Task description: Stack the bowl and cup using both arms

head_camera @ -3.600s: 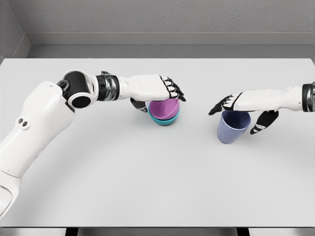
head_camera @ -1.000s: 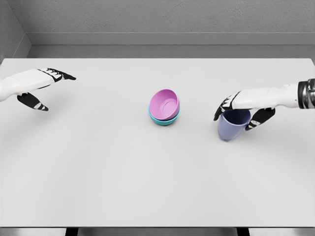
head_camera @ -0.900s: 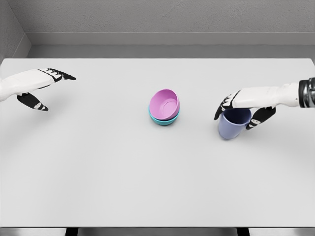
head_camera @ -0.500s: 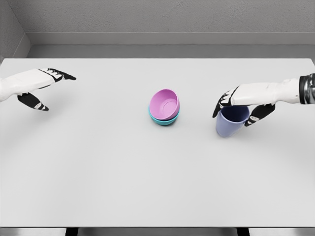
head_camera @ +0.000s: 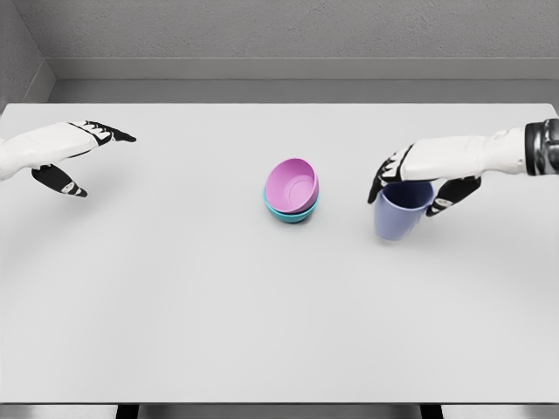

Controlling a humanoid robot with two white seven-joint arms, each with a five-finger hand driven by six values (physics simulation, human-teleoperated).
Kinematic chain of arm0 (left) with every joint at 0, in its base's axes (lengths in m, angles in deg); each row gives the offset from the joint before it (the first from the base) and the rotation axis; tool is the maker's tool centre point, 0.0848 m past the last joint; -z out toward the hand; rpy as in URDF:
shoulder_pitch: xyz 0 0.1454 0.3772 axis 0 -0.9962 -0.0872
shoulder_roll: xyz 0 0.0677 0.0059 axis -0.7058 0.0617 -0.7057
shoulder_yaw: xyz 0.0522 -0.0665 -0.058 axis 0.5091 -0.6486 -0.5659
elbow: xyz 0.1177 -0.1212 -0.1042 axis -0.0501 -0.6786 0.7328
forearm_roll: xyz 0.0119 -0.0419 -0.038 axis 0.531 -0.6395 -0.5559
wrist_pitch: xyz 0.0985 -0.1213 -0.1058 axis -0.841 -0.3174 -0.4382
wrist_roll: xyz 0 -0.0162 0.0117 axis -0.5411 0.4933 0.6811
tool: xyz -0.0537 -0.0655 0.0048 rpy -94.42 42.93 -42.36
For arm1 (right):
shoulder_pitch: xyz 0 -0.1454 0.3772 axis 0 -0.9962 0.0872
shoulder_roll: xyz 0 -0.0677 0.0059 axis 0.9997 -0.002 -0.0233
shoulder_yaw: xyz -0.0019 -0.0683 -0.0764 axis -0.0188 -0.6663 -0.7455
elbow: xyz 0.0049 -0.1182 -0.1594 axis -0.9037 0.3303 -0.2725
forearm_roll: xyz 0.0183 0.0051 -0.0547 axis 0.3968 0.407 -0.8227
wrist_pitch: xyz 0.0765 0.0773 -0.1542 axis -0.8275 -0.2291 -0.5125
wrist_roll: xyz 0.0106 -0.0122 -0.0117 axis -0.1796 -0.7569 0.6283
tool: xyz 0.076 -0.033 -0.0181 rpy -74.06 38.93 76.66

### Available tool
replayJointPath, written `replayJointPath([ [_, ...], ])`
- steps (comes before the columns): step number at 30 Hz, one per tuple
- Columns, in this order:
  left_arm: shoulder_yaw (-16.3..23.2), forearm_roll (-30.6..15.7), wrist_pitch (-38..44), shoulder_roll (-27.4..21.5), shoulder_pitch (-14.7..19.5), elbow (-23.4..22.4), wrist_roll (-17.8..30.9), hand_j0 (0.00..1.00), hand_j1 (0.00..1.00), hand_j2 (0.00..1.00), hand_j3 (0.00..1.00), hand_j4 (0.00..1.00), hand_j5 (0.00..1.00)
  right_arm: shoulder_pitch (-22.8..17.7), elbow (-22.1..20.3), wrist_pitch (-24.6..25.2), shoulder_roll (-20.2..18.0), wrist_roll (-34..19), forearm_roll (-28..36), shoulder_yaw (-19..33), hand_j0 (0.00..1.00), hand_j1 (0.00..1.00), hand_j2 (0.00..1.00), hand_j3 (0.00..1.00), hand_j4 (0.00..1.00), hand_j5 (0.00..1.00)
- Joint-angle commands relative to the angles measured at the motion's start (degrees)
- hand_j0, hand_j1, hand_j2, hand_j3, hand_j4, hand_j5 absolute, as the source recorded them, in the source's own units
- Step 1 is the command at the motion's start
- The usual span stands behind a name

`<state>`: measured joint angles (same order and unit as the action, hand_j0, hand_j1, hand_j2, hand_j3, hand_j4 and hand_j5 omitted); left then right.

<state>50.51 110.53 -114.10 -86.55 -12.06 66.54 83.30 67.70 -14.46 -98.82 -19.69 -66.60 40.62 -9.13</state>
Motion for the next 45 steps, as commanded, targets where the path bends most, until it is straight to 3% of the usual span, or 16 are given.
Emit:
replayJointPath([
  [1,-0.03,-0.35,0.16,-0.05,0.00,0.01,-0.03,1.00,1.00,1.00,1.00,1.00,1.00,0.17,-0.97,0.15,0.31,-0.09,0.38,0.05,0.75,0.75,0.75,0.75,0.75,0.75],
  [18,-0.03,-0.35,0.16,0.04,0.00,0.01,-0.03,1.00,1.00,1.00,1.00,1.00,1.00,2.46,-3.95,0.15,1.71,-0.09,0.38,0.05,0.72,0.72,0.72,0.72,0.72,0.72],
  [45,-0.03,-0.35,0.16,0.13,0.00,0.01,-0.03,1.00,1.00,1.00,1.00,1.00,1.00,7.91,-4.57,0.15,8.92,0.00,0.56,-1.71,0.71,0.71,0.71,0.71,0.71,0.71],
])
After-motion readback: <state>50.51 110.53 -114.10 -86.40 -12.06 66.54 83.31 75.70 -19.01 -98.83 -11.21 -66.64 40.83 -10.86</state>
